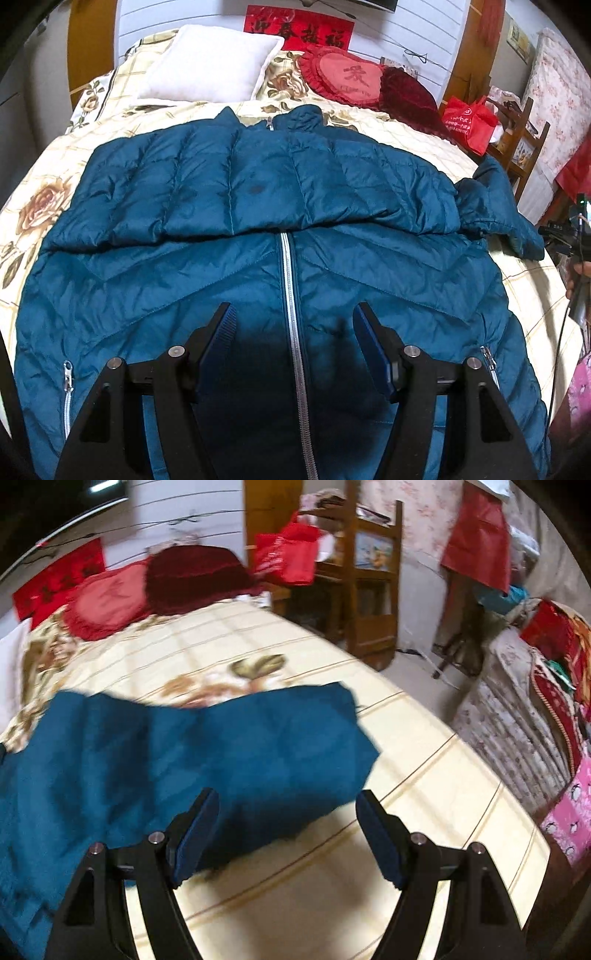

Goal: Fold large clothes
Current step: 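Close the right tool on the cuff of the outstretched sleeve, then lift the sleeve with the right tool and carry it over the jacket body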

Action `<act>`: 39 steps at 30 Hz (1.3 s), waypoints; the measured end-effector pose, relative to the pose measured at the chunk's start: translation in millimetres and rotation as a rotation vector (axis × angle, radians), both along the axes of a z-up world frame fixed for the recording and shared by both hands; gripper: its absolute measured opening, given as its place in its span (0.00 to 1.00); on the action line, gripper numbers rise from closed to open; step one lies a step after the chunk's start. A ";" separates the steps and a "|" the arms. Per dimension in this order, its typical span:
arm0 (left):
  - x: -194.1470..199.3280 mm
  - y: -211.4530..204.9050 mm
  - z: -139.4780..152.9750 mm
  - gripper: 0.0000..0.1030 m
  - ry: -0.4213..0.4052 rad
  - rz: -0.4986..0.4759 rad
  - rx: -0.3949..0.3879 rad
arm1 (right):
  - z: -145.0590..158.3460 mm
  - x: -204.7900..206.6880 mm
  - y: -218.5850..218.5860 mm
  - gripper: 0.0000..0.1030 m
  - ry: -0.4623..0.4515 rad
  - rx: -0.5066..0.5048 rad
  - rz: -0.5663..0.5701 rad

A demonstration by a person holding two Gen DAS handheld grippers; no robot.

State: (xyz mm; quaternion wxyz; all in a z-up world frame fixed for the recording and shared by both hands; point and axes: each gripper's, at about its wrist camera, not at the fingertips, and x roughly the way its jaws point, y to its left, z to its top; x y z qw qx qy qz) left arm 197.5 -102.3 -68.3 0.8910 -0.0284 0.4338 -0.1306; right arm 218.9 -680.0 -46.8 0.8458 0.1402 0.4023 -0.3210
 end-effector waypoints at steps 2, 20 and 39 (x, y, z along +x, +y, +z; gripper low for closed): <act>0.7 1.0 -1.5 0.46 0.009 0.000 -0.009 | -6.8 7.4 -18.1 0.77 0.005 0.016 -0.025; -7.0 9.3 0.8 0.46 0.013 -0.008 0.015 | -15.8 17.4 -30.6 0.15 -0.095 0.076 0.005; -25.4 91.3 29.7 0.46 -0.013 0.157 -0.070 | 199.9 5.3 179.6 0.15 -0.460 0.016 0.526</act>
